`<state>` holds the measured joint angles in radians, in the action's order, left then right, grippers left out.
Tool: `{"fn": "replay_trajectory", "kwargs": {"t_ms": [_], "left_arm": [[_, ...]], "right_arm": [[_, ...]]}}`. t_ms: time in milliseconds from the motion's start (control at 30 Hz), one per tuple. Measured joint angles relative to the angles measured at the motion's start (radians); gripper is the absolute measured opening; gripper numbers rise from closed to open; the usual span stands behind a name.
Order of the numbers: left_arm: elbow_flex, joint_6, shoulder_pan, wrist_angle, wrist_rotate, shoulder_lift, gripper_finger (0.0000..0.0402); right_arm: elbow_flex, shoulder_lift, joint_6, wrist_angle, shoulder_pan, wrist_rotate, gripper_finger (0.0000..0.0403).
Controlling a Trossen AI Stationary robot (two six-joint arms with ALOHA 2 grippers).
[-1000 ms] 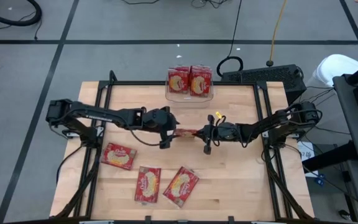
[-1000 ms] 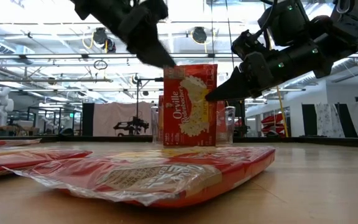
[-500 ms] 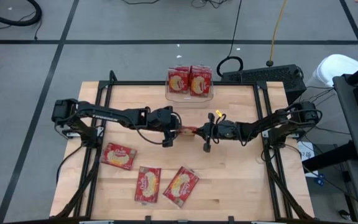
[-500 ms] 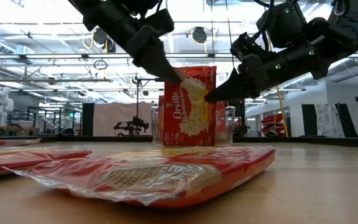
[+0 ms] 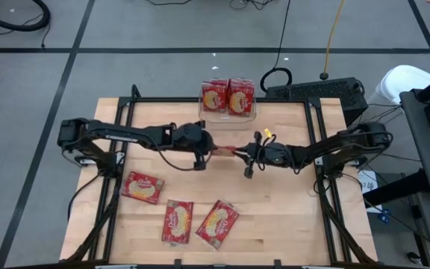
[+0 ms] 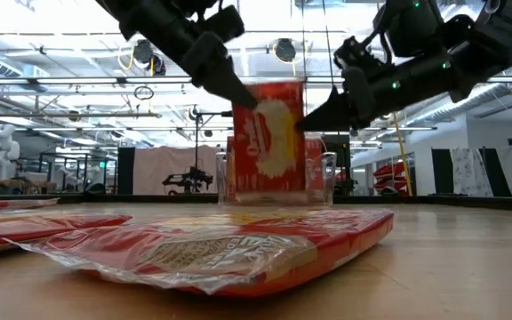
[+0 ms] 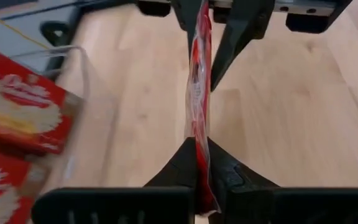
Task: Sort popcorn bags into baskets
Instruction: Put the red popcorn bag into the transparent bin
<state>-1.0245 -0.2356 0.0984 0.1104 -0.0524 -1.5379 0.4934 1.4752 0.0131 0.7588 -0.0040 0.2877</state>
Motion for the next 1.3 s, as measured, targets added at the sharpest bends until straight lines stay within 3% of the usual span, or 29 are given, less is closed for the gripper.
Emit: {"fn": "replay_trajectory", "kwargs": {"t_ms": [233,533,700,800,900,1133,1300], "left_arm": [[0.0,0.021,0.049,0.028,0.075,0.093,0.0007],[-0.004,0.018,0.05,-0.08,0.08,0.162,0.001],[-0.044,0.094,0.06,0.119,0.088,0.207,0.0007],[-0.04,0.153,0.048,0.281,0.113,0.218,0.0009],[-0.031,0.175,0.024,0.321,0.108,0.186,0.0005],[-0.013,0.178,-0.055,0.301,0.104,0.092,0.0015],[-0.013,0.158,-0.087,0.289,0.077,0.063,0.0006]], "right_arm": [[-0.001,-0.132,-0.026,-0.102,-0.01,0.005,0.0124],[-0.001,-0.137,0.08,-0.277,-0.004,0.003,0.0156],[0.011,-0.185,0.181,-0.319,0.036,0.02,0.0157],[0.143,-0.206,0.269,-0.572,0.078,0.112,0.0157],[0.322,-0.168,0.269,-0.789,0.13,0.158,0.0157],[0.659,-0.029,0.137,-0.925,0.158,0.132,0.0158],[0.739,0.068,0.065,-0.968,0.133,0.093,0.0158]]}}
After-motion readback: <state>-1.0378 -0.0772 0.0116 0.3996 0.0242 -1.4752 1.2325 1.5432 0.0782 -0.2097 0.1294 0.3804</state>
